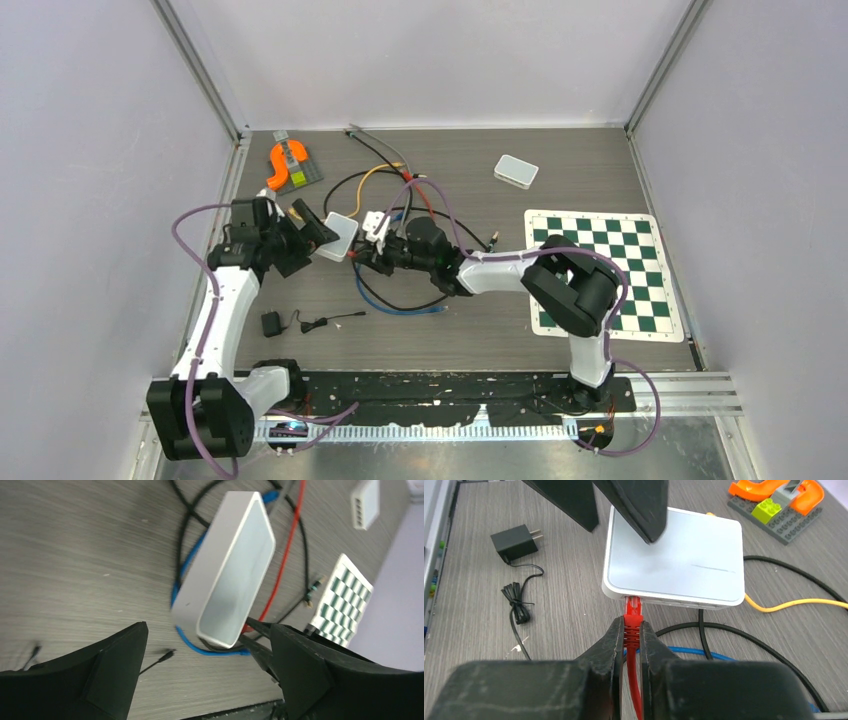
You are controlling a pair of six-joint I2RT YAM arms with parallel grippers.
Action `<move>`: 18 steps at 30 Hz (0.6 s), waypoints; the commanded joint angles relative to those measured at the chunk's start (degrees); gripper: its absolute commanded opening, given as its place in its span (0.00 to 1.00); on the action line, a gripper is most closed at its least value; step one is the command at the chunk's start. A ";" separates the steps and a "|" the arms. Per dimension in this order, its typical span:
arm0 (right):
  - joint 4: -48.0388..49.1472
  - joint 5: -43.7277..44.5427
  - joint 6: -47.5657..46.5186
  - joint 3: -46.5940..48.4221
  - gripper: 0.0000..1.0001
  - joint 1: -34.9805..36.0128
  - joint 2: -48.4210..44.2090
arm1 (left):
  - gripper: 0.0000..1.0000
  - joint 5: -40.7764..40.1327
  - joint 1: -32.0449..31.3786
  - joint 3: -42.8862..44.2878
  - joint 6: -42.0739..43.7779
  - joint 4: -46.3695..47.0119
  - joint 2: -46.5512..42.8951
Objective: Insert the plug into the switch port
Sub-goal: Place the switch port at the center of the board.
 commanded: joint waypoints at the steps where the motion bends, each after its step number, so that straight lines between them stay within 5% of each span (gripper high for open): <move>1: -0.57 0.36 0.13 5.45 0.05 0.61 2.77 | 0.99 -13.70 1.58 3.08 2.50 -9.66 -1.67; 9: -9.55 -0.81 -1.48 12.20 0.05 2.19 8.77 | 1.00 -23.30 4.51 5.89 4.81 -13.21 -1.45; 18: -17.02 -1.53 -3.94 19.25 0.05 3.76 14.36 | 0.99 -14.49 5.67 4.62 7.67 -10.26 3.58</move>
